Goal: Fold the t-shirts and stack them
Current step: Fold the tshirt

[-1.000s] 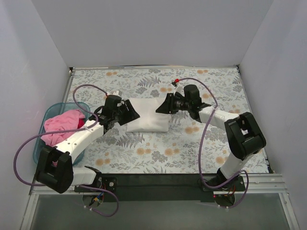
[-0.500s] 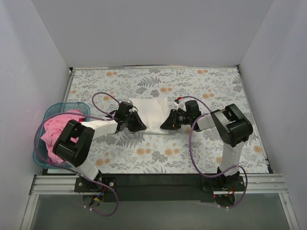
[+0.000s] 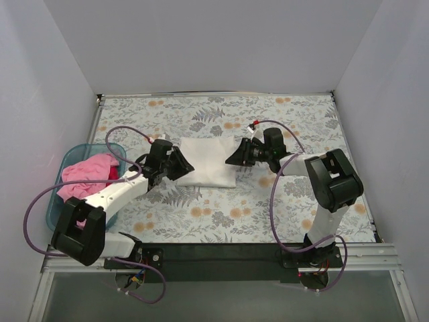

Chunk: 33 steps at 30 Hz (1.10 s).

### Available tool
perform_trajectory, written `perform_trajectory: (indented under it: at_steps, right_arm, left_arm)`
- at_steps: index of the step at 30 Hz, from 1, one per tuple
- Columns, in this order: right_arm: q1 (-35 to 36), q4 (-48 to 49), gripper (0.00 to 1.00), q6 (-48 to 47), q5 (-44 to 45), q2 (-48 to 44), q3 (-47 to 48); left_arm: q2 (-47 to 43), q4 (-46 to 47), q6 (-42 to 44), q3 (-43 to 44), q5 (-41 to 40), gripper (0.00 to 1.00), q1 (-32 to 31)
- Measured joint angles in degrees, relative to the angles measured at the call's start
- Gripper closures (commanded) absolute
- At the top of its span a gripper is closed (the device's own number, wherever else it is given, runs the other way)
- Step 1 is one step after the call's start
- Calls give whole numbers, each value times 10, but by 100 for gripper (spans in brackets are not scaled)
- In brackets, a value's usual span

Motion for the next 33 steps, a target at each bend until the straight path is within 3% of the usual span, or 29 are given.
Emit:
perform_trajectory:
  at_steps: [7, 11, 21, 29, 33]
  right_arm:
    - [-24, -1, 70, 1, 9, 89, 28]
    - [-30, -11, 67, -14, 14, 75, 28]
    - [-25, -184, 56, -113, 131, -71, 36]
    - [0, -285, 55, -148, 193, -34, 95]
    - [16, -310, 56, -151, 205, 6, 125]
  left_arm:
    - [54, -5, -2, -38, -18, 66, 70]
    - [58, -31, 6, -38, -19, 60, 71]
    - [-109, -94, 108, 19, -138, 45, 70]
    - [-216, -89, 167, -28, -224, 44, 70]
    - [-221, -90, 178, -46, -234, 44, 70]
